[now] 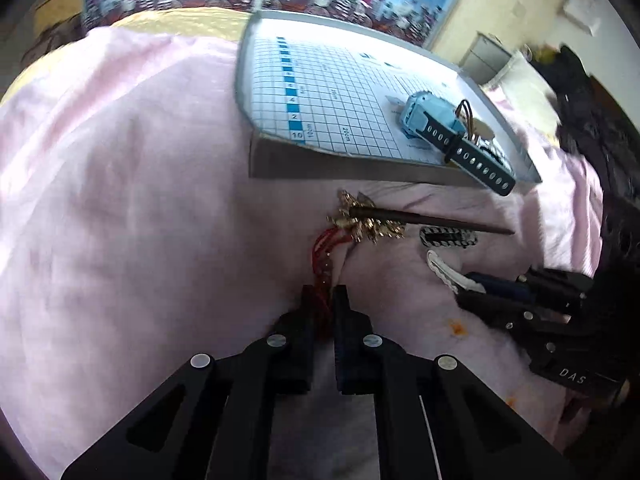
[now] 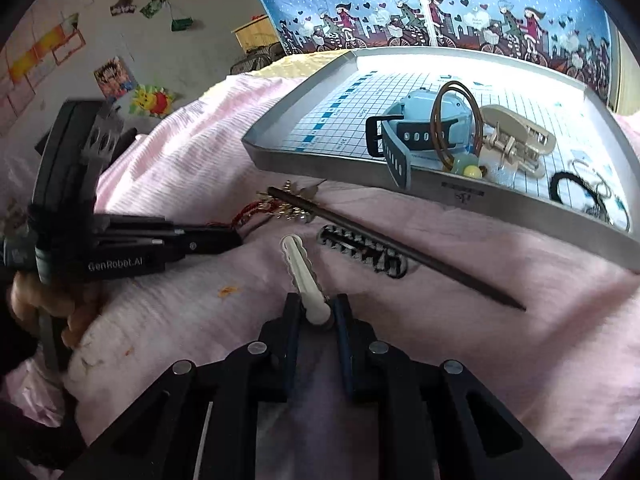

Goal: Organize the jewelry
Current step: 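Grasp the white hair clip with the right tool while the left tool grasps the red tassel keychain, then carry the white clip and red tassel into the tray and open both tools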

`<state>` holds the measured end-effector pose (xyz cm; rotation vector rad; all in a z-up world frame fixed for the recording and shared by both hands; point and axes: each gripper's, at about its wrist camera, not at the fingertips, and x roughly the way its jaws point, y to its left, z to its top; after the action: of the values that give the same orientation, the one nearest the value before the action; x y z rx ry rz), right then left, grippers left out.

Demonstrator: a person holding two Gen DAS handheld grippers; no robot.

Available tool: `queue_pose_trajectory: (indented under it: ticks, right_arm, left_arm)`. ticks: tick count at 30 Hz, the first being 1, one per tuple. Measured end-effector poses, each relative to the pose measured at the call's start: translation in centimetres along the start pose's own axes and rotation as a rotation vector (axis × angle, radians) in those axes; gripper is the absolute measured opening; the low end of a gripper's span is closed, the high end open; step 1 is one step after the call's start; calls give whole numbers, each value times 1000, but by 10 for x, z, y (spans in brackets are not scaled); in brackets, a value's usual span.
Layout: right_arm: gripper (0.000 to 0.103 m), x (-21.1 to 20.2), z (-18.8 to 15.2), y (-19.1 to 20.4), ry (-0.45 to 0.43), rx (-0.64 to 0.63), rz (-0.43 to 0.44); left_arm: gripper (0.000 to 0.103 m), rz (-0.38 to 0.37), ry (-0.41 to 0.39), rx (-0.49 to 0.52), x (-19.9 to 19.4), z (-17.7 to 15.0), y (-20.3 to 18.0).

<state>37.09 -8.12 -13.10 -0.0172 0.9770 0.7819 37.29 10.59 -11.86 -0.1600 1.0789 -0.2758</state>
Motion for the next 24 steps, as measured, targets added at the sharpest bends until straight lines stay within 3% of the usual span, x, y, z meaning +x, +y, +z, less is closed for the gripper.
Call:
queue_pose_trajectory:
  ticks: [9,14,24]
  right_arm:
    - [16,-33,-8,9,-65,17,30]
    - [16,-65,-3,-1,-169,64,32]
    - [16,-97,7,-61,-320,248,-59]
  left_arm:
    - [4,46,-137,-67,-30,-33,-37]
    - [4,51,-197,-83,-46,-41,-56]
    - [4,34,-323,-100,-62,9,-81]
